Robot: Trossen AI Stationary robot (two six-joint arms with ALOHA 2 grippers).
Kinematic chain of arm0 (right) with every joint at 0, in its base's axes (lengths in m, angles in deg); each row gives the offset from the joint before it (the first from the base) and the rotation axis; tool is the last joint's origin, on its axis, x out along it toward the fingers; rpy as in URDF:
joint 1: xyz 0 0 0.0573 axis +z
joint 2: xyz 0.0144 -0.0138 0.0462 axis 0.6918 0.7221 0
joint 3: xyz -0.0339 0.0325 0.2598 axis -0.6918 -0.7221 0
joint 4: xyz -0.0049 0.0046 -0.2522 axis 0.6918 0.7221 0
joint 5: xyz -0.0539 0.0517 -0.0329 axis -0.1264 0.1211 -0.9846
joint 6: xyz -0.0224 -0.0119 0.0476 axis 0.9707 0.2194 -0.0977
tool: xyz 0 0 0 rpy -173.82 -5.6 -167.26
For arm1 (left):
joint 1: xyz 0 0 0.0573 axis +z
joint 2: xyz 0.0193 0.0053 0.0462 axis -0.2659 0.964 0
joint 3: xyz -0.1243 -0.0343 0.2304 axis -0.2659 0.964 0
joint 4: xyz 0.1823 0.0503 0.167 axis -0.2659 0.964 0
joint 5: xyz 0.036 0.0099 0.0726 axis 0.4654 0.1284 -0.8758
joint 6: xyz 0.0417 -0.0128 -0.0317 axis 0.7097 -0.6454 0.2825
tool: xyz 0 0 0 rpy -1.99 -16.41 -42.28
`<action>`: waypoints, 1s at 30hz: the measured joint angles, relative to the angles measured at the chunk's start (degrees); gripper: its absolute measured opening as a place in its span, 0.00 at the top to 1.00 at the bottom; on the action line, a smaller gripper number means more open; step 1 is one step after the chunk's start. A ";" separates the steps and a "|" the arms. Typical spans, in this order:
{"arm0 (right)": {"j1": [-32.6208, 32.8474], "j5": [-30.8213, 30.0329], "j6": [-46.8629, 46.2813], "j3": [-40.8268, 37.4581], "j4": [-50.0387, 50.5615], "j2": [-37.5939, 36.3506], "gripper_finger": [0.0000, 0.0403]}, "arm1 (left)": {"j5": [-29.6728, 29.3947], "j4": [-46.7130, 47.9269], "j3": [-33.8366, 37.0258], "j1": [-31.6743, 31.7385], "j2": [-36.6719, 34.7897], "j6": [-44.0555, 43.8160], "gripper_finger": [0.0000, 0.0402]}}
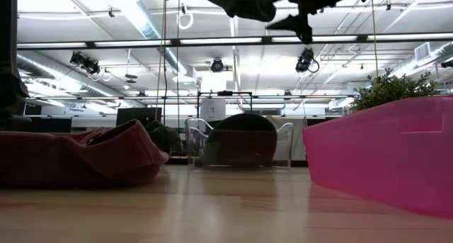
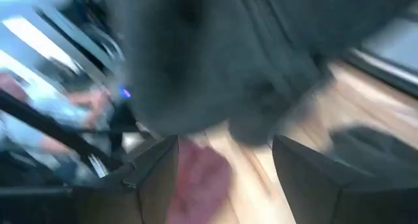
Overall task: Pick & Place hat
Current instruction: Put the bottom black cap into the transparent bin
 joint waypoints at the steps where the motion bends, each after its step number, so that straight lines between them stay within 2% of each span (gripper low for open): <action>1: 0.00 -0.02 -0.93 0.00 -2.66 0.00 0.38 | -0.68 -0.09 0.00 -0.02 -0.06 0.02 0.98; 5: -0.01 -2.79 -5.23 0.00 -11.04 0.00 0.38 | -0.85 -3.07 0.00 -0.22 -0.34 -1.20 0.98; 9: -0.55 -3.02 -7.44 0.00 -16.64 -0.01 0.38 | 0.19 -7.03 0.00 -0.58 -1.06 -2.20 0.98; 15: -2.16 -3.14 -7.29 0.00 -12.46 -2.03 0.38 | -0.85 -7.81 0.02 -0.50 -3.11 -2.58 0.98; 20: -3.31 -7.91 -6.32 0.00 -9.63 -5.62 0.38 | -1.92 -6.79 0.01 0.43 -6.54 -2.54 0.98; 24: -4.54 -3.14 -9.70 0.00 -16.71 -4.85 0.38 | -2.41 -7.64 0.00 0.42 -8.16 -2.56 0.98; 30: -5.60 -0.36 -11.88 0.00 -24.41 -1.24 0.33 | -1.46 -11.92 0.00 -0.63 -8.11 -2.58 0.98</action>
